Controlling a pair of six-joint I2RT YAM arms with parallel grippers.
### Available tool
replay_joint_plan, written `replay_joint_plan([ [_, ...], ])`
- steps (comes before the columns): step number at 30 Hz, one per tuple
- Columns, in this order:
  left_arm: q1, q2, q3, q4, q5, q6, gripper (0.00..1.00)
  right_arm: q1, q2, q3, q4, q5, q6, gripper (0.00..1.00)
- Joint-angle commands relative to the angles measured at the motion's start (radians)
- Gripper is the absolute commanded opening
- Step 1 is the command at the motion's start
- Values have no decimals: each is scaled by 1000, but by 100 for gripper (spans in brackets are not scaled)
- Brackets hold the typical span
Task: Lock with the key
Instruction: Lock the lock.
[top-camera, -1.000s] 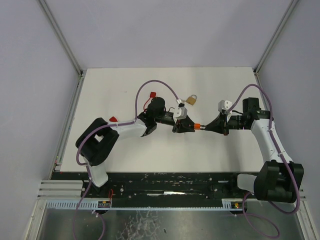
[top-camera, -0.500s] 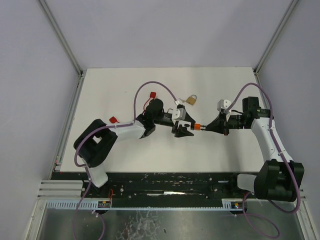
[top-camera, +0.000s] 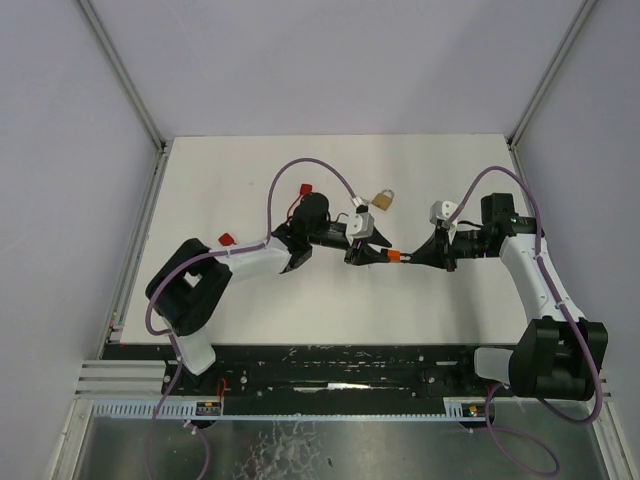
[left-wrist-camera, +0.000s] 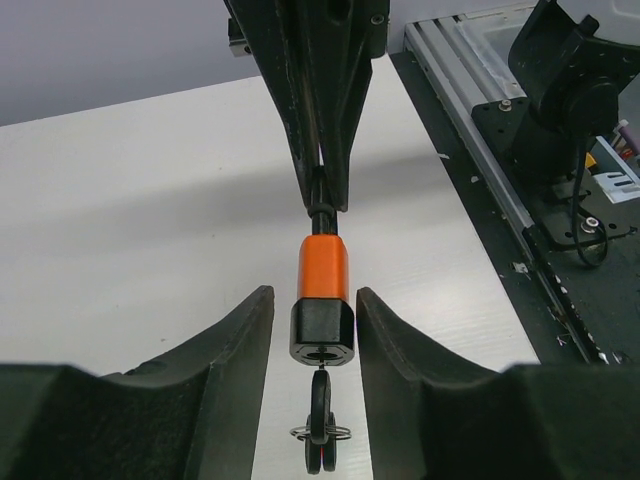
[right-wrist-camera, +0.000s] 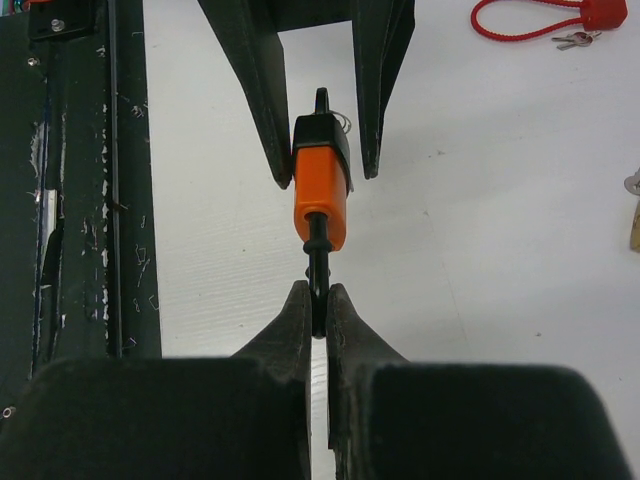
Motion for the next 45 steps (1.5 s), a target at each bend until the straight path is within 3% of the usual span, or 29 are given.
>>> replay_joint_plan([
  [1, 0, 5, 43, -69, 24, 51, 39, 9, -23, 42, -1, -33, -6, 0],
  [7, -5, 10, 65, -145, 22, 100, 45, 9, -32, 46, -7, -30, -6, 0],
  [21, -24, 43, 120, -267, -6, 158, 42, 9, -31, 45, -9, -38, -9, 0],
  [25, -25, 47, 130, -283, 3, 164, 32, 11, -29, 43, -8, -37, -9, 0],
  [30, -27, 60, 153, -323, 33, 189, 1, 16, -25, 40, -4, -42, -7, 0],
  [45, -37, 67, 155, -254, 76, 145, 0, 58, -13, 24, 45, -84, 55, 0],
])
